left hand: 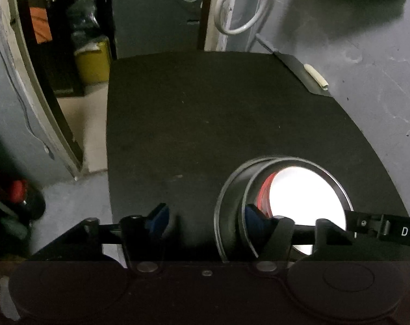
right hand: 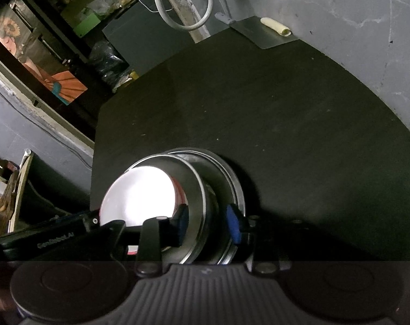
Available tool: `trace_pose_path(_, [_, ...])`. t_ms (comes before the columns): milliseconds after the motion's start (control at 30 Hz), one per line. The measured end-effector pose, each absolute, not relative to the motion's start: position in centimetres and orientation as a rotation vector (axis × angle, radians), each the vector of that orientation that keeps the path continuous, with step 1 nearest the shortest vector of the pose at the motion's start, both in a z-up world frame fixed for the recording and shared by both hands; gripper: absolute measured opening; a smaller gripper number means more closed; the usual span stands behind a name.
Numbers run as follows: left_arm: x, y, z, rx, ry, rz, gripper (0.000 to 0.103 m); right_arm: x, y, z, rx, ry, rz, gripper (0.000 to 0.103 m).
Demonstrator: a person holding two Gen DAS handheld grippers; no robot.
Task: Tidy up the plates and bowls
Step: 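Lower the nested bowls onto the steel plate stack with both grippers, then open both grippers and release the bowls on the plates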
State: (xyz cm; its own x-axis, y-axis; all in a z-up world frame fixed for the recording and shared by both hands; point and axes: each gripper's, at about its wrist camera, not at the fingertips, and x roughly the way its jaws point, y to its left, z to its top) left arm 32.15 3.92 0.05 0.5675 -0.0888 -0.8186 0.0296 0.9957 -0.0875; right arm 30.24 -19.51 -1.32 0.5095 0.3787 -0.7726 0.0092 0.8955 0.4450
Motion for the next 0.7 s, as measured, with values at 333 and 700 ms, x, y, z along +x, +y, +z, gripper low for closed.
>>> trace_pose_path(333, [32.28,3.51,0.62,-0.001,0.946,-0.006,0.094,29.87,-19.63,-1.26,0.377,1.011,0.16,0.07])
trace_pose_path(700, [32.15,4.34,0.66,-0.034,0.947,0.022,0.098,29.35,-19.59,-0.88,0.339,0.978,0.118,0.084])
